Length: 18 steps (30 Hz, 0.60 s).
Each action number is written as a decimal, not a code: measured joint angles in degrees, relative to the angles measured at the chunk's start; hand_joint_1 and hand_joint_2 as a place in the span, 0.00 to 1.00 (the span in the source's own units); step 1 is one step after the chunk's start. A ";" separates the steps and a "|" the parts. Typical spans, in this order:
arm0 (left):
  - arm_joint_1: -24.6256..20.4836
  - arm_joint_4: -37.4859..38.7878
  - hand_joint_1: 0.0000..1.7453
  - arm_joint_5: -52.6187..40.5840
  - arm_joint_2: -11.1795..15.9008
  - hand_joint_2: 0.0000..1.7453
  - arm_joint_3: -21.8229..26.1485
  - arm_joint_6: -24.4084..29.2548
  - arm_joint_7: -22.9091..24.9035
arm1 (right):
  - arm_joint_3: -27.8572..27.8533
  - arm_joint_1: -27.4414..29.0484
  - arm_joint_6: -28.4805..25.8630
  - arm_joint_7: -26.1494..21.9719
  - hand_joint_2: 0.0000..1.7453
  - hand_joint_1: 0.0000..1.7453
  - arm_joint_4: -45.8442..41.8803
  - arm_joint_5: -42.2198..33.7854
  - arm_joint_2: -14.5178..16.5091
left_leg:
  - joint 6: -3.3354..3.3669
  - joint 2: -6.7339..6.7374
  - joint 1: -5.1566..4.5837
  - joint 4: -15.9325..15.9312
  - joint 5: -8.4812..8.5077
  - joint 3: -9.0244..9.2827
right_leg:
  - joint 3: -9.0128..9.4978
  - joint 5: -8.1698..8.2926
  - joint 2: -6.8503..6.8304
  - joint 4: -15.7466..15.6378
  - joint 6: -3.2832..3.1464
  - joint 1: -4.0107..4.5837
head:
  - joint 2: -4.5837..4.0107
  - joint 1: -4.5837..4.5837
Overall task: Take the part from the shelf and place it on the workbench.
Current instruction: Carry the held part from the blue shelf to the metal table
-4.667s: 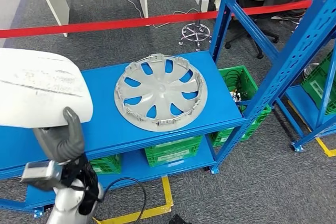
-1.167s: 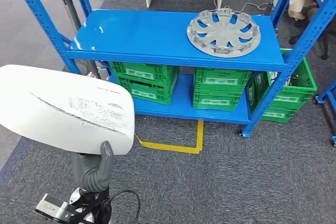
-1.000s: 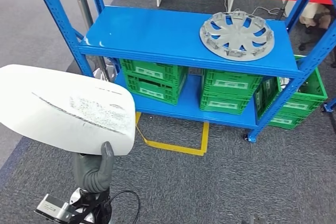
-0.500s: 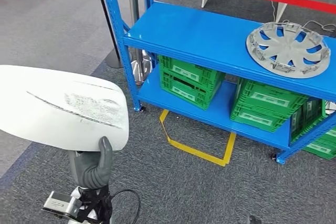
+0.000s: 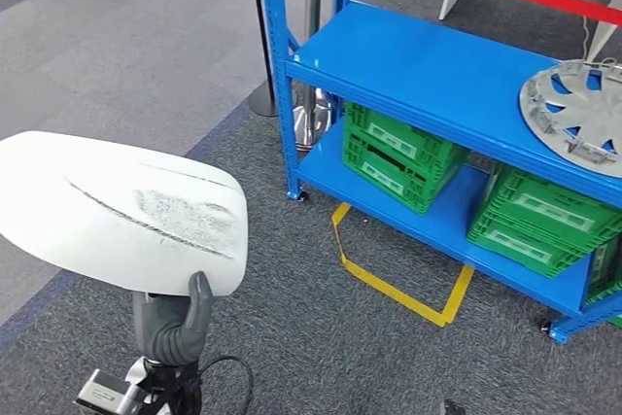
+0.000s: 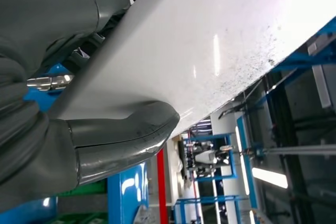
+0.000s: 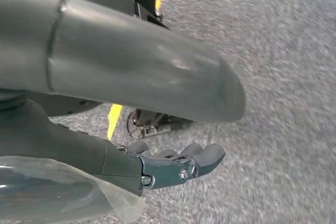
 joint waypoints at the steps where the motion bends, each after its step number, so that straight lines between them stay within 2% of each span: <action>1: -0.03 -0.21 1.00 0.16 -0.08 1.00 0.13 -0.51 0.00 | -0.08 -0.12 -0.07 0.18 0.00 0.00 0.01 -0.14 0.07 | 0.21 0.07 -0.24 -0.48 -0.21 0.04 | 0.06 -0.10 -0.68 -0.04 0.21 0.12 | 0.00 0.01; 2: -0.08 -0.39 1.00 0.26 -0.17 1.00 0.34 -1.16 0.00 | -0.20 -0.28 -0.19 0.31 0.00 0.00 0.02 -0.39 0.13 | 0.46 -0.65 -0.23 -0.66 -0.10 -0.11 | 0.19 -0.18 -1.42 -0.13 0.43 0.15 | 0.00 0.01; 3: -0.16 -0.52 1.00 0.37 -0.38 1.00 0.64 -2.02 0.00 | -0.39 -0.47 -0.30 0.25 0.00 0.00 0.02 -0.79 0.20 | 0.73 -1.38 -0.13 -0.92 0.08 -0.11 | 0.22 -0.47 -1.44 -0.04 0.70 0.08 | 0.00 0.03; 4: -0.45 -0.56 1.00 0.52 -0.68 1.00 1.04 -3.05 -0.01 | -0.63 -0.61 -0.42 -0.02 0.00 0.00 0.03 -1.25 0.26 | 1.04 -2.10 0.04 -1.17 0.26 -0.06 | -0.01 -1.12 -0.44 0.61 0.93 0.00 | 0.00 0.09; 5: -0.98 -0.59 1.00 0.68 -1.05 1.00 1.57 -4.23 -0.01 | -0.95 -0.71 -0.63 -0.49 0.00 0.00 0.03 -1.71 0.32 | 1.43 -2.84 0.24 -1.41 0.47 -0.01 | -0.85 -2.34 1.21 2.45 1.12 -0.10 | 0.00 0.26; 7: -2.24 -0.63 1.00 0.94 -1.61 1.00 2.96 -6.39 -0.01 | -1.64 -0.78 -1.55 -1.73 0.00 0.00 0.04 -2.28 0.44 | 1.90 -4.33 0.43 -1.51 0.67 -0.02 | -4.32 -5.73 4.81 9.47 1.25 -0.21 | 0.00 0.67; 8: -2.61 -0.64 1.00 0.96 -1.72 1.00 3.84 -7.29 0.00 | -1.93 -0.76 -2.20 -2.26 0.00 0.00 0.04 -2.44 0.57 | 2.01 -5.12 0.44 -1.50 0.71 -0.03 | -6.36 -7.04 5.58 13.32 1.29 -0.21 | 0.00 0.81; 9: -2.70 -0.64 1.00 1.07 -1.74 1.00 4.85 -8.15 0.00 | -2.18 -0.75 -2.75 -2.65 0.00 0.00 0.05 -2.57 0.73 | 2.02 -5.92 0.43 -1.47 0.72 0.00 | -7.85 -7.36 5.88 15.79 1.33 -0.21 | 0.00 0.85; 10: -2.60 -0.66 1.00 1.13 -1.76 1.00 5.95 -8.81 0.00 | -2.43 -0.75 -2.97 -2.86 0.00 0.00 0.07 -2.70 0.93 | 2.01 -6.73 0.45 -1.42 0.72 0.03 | -8.47 -6.57 6.00 16.24 1.37 -0.23 | 0.00 0.85; 11: -2.37 -0.79 1.00 0.96 -1.84 1.00 7.16 -9.17 0.00 | -2.69 -0.75 -2.72 -2.91 0.00 0.00 0.07 -2.75 1.08 | 1.96 -7.58 0.51 -1.32 0.69 0.07 | -8.02 -4.68 6.16 14.39 1.40 -0.31 | 0.00 0.85; 12: -2.08 -1.10 1.00 0.60 -1.92 1.00 8.28 -9.14 0.00 | -2.91 -0.77 -2.16 -2.73 0.00 0.00 0.08 -2.63 1.18 | 1.83 -8.39 0.60 -1.13 0.61 0.06 | -6.74 -2.25 6.77 10.89 1.46 -0.46 | 0.00 0.84; 14: -1.31 -2.35 1.00 -0.50 -2.04 1.00 9.80 -7.96 -0.01 | -3.12 -0.74 -0.76 -1.87 0.00 0.00 0.10 -1.98 1.23 | 1.27 -9.91 0.63 -0.39 0.30 -0.34 | -3.82 0.61 9.47 4.09 1.58 -0.93 | 0.00 0.81; 15: -0.85 -3.09 1.00 -0.85 -2.05 1.00 10.17 -7.33 -0.01 | -3.12 -0.72 -0.29 -1.44 0.00 0.00 0.11 -1.71 1.22 | 0.90 -10.54 0.67 -0.06 0.24 -0.64 | -2.95 0.93 10.48 2.35 1.53 -1.07 | 0.00 0.77; 16: -0.35 -3.79 1.00 -0.97 -2.04 1.00 10.52 -6.89 -0.01 | -3.12 -0.71 0.08 -1.21 0.00 0.00 0.12 -1.59 1.22 | 0.54 -11.17 0.71 0.15 0.29 -0.95 | -2.57 0.67 10.90 1.81 1.37 -1.06 | 0.00 0.76; 17: 0.21 -4.40 1.00 -0.90 -2.03 1.00 10.95 -6.66 0.00 | -3.13 -0.77 0.31 -1.23 0.00 0.00 0.12 -1.57 1.22 | 0.24 -11.84 0.84 0.21 0.41 -1.15 | -2.35 0.71 10.35 1.68 1.08 -0.98 | 0.00 0.72; 18: 0.84 -5.00 1.00 -0.78 -2.00 1.00 11.46 -6.53 0.00 | -3.15 -0.80 0.42 -1.34 0.00 0.00 0.12 -1.52 1.22 | -0.05 -11.92 0.93 0.27 0.42 -1.26 | -2.26 0.82 9.70 1.59 0.76 -0.93 | 0.00 0.74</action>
